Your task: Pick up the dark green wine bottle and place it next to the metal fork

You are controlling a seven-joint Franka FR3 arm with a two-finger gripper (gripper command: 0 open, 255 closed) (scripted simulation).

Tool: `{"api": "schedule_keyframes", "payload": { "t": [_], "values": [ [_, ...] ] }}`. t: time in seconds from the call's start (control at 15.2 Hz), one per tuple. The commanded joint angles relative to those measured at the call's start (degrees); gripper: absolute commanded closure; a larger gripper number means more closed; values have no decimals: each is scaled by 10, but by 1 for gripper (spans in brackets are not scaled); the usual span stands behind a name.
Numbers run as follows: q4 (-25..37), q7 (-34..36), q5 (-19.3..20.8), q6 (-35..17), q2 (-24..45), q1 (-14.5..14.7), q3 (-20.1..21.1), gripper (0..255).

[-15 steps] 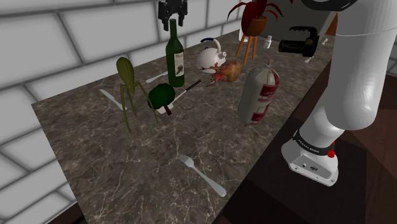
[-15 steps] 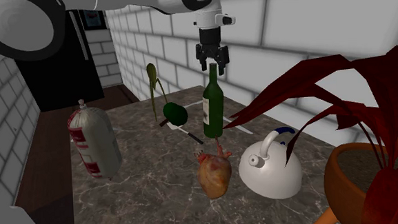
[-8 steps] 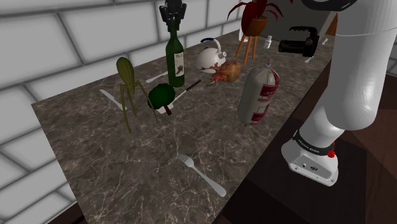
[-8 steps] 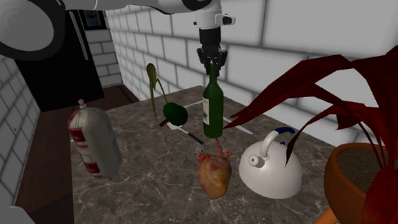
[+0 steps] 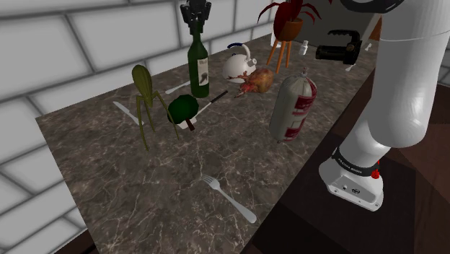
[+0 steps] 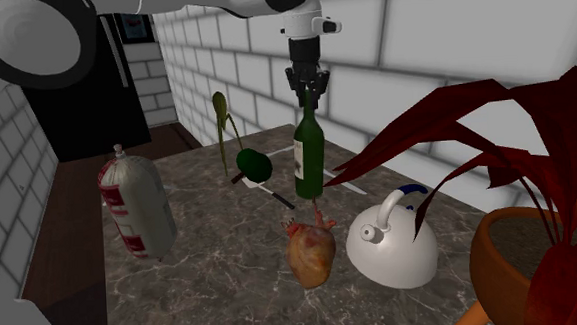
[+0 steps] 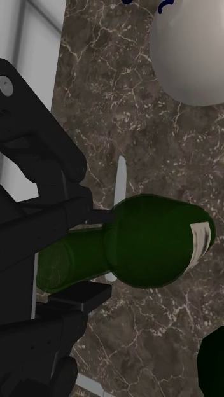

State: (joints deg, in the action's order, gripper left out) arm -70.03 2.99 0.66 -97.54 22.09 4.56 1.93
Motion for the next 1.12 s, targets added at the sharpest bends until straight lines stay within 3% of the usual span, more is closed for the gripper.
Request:
{"api": "schedule_keyframes", "payload": {
  "t": [0.0, 0.66, 1.06],
  "values": [
    [20, 0, 0, 16, 4, 0, 0, 255],
    [177, 0, 2, 124, 53, 2, 0, 255],
    [355, -1, 4, 223, 131, 6, -1, 255]
  ]
}}
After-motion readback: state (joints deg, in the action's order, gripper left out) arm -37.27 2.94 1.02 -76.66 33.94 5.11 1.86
